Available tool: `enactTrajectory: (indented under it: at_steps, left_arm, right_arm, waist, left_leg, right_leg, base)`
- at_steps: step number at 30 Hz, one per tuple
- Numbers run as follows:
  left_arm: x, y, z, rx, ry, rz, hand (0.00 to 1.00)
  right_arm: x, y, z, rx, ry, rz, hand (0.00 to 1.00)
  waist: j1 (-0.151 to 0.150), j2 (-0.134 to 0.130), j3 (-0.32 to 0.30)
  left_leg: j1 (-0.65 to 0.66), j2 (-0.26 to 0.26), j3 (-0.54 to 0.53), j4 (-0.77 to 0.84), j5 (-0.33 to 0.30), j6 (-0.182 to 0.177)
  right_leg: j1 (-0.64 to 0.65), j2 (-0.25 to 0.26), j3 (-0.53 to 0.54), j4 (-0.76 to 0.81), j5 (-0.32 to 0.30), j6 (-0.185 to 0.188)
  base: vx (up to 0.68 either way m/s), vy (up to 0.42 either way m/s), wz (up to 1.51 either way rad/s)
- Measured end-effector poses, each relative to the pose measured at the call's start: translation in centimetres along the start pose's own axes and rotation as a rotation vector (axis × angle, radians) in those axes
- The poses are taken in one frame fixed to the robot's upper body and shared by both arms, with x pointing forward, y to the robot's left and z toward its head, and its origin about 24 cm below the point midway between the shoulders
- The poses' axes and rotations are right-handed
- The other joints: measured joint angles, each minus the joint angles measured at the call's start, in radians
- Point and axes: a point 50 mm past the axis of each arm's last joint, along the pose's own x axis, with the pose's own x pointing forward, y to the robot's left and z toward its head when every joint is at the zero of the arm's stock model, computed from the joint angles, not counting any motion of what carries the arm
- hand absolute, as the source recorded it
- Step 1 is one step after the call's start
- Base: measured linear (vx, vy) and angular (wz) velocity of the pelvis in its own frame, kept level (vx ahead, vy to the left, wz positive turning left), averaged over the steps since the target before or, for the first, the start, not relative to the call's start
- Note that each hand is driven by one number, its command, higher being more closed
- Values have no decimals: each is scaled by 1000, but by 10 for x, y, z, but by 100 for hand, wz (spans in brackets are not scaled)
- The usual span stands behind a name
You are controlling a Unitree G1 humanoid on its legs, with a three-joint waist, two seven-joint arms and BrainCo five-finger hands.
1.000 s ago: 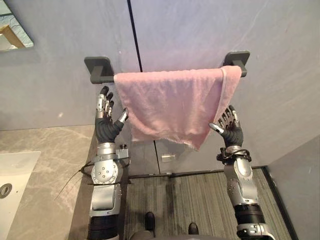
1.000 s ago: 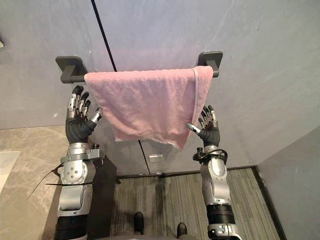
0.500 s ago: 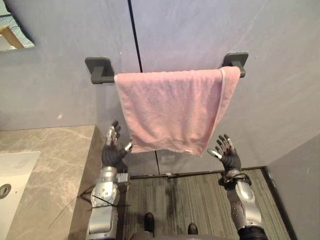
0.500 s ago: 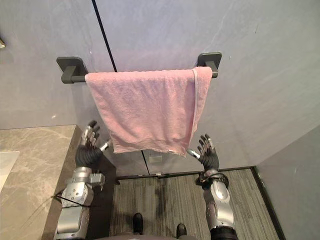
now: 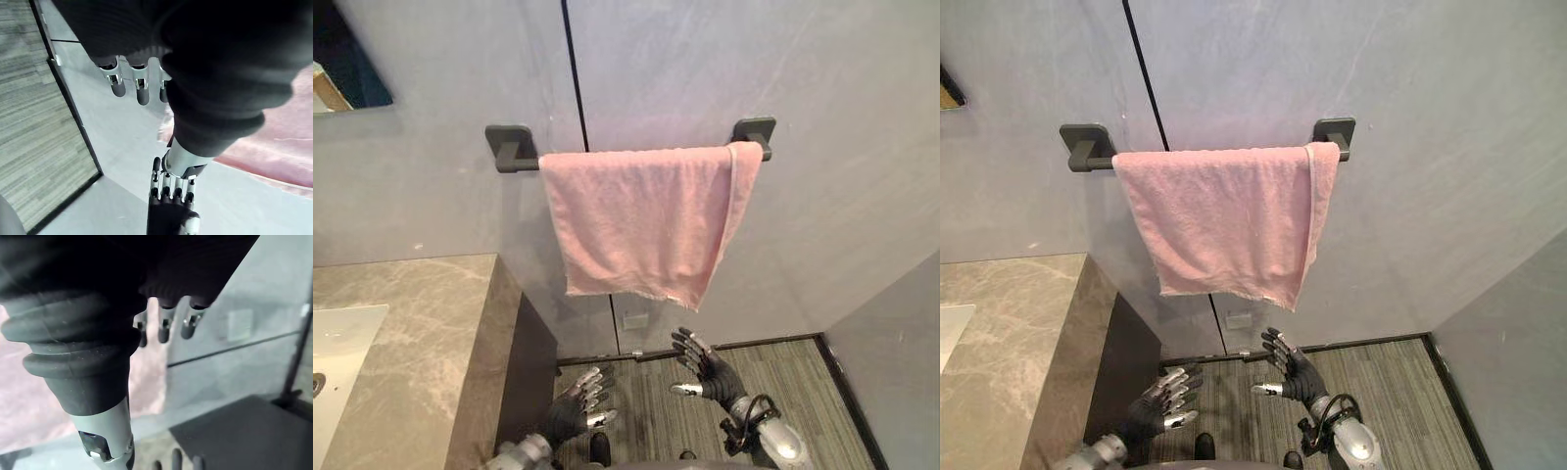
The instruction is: Organize washtable
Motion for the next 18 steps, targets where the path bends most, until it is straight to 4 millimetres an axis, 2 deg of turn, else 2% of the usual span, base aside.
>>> enactTrajectory:
  at_steps: [2, 3, 5, 6, 9, 10, 11, 13, 16, 18]
  left_arm:
    - [-5, -5, 14, 10, -27, -66, 0]
    - [-6, -11, 27, -23, -66, -145, 0]
    - [-4, -15, 39, -22, -111, -204, 0]
    - [23, -13, 82, 4, -350, -228, 0]
    - [30, -16, 88, -14, -411, -213, 0]
    - [42, -22, 94, -41, -466, -236, 0]
    - [91, -30, 99, -46, -541, -139, 0]
    - [98, -30, 100, 92, -523, -79, 0]
    - [105, -28, 103, 162, -522, -44, 0]
    - [119, -23, 110, 232, -531, -1, 0]
  right_arm:
    - [1, -1, 19, -43, -62, 34, 0]
    - [0, 0, 38, -38, -148, 90, 0]
    - [1, 3, 58, -68, -225, 149, 0]
    - [16, 18, 92, -19, -415, 241, 0]
    - [20, 21, 95, -11, -434, 231, 0]
    - [26, 24, 98, -7, -453, 242, 0]
    - [58, 30, 93, -87, -432, 142, 0]
    - [60, 23, 89, -132, -409, 89, 0]
    - [62, 13, 86, -151, -384, 38, 0]
    - [67, -10, 90, -194, -379, -56, 0]
  waist:
    - [-1, -1, -1]
    - [-2, -2, -1]
    - [-2, -2, -2]
    - [-1, -3, -3]
    - [-1, -3, -2]
    - [1, -3, -2]
    - [0, -4, -2]
    - [0, -4, -2]
    - [-1, -4, -2]
    - [1, -4, -2]
  left_leg:
    - [3, -2, 2, 1, 0, -1]
    - [6, -5, 4, 1, 1, 0]
    - [10, -9, 6, 2, 3, 2]
    - [24, -9, 4, 1, 4, 5]
    - [24, -12, 3, 0, 1, 1]
    - [23, -13, 2, -2, 0, 0]
    - [19, -13, -6, -5, 2, 2]
    - [11, -14, -6, -5, 2, 2]
    - [-8, -14, -6, -5, 5, 5]
    - [-37, -9, -11, -5, 10, 6]
  right_leg:
    - [0, 0, 2, 0, 1, 1]
    - [1, 0, 3, 0, 7, 2]
    - [3, 1, 3, 0, 7, 2]
    - [17, 0, 2, -2, 8, 1]
    - [18, -1, 1, -1, 5, 4]
    - [17, -2, 0, -1, 1, 3]
    - [16, -2, -5, 5, 2, -1]
    - [8, -2, -5, 5, 1, 2]
    - [-11, -2, -5, 5, 7, 3]
    - [-38, -8, -9, 5, 13, 5]
  base:
    - [75, -4, -6]
    - [59, -3, -5]
    - [63, -1, -3]
    - [45, -3, -1]
    - [0, 0, 0]
    - [-63, 16, 10]
    - [-57, 12, 9]
    - [-23, 5, 4]
    - [0, 0, 0]
    - [17, -3, 7]
